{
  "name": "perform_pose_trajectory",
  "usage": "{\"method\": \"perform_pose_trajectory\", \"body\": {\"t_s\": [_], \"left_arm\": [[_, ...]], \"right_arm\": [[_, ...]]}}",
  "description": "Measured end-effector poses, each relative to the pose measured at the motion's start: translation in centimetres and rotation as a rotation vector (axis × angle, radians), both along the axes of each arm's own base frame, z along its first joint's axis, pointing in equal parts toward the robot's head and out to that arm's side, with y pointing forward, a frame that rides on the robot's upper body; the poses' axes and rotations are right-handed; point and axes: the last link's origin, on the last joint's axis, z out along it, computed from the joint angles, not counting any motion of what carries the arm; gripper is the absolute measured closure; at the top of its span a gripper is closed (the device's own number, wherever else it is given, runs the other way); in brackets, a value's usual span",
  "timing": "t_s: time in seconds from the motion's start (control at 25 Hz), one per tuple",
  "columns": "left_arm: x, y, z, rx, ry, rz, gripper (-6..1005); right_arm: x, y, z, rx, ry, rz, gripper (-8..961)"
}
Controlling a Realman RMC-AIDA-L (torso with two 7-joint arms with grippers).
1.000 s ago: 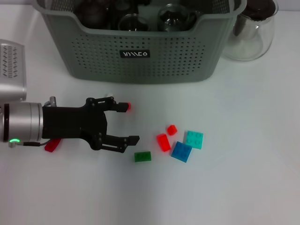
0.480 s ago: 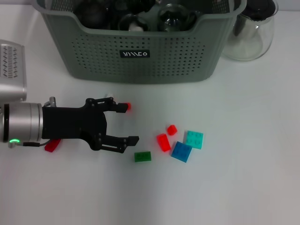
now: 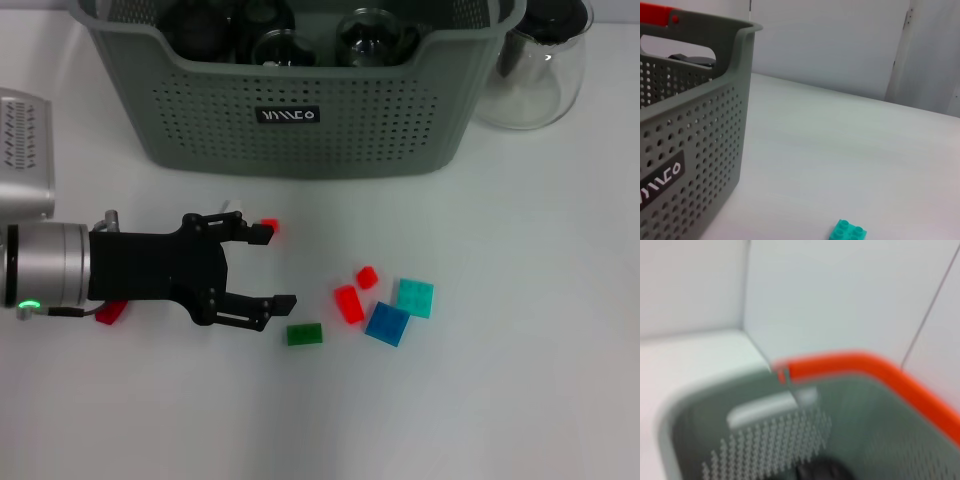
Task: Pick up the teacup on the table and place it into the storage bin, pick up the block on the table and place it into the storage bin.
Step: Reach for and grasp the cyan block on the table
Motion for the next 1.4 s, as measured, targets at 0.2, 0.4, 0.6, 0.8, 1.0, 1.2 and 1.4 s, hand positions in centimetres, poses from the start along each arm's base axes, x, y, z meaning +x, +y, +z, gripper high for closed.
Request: {"method": "perform_pose_trajectory", "body": {"t_s": [0.2,0.4,0.6,0.8,1.0,1.2,1.4], "left_arm": [[0.0,0.0,0.0,-0.002,-0.001,0.0,80],[0.0,-0.1,0.0,-0.003,0.0,-0.001,80],[0.0,-0.1,0.0,-0.002,0.0,-0.005,80],[-0.1,0.0,0.0,0.001,0.004,-0.004,80],[-0.1,0.1,0.1,0.005,0.006,-0.002,79],[0.1,0.2,0.0,0.008,0.002,-0.002,79],[0.0,0.2,0.0,0.01,0.0,0.001,79]], "right_arm": [[-0.2,-3.1,4.6,-0.101,0.134,0.045,160],[2.5,-7.7,7.4,-0.332,0.15,0.102,161],[7.3,-11.1,8.9,-0.529,0.094,0.091,162],[11.5,-12.9,8.3,-0.655,-0.045,-0.017,172],[13.9,-12.8,6.2,-0.689,-0.24,-0.15,174],[14.5,-11.8,3.0,-0.658,-0.43,-0.198,174],[14.2,-10.9,0.3,-0.621,-0.522,-0.174,175]]}}
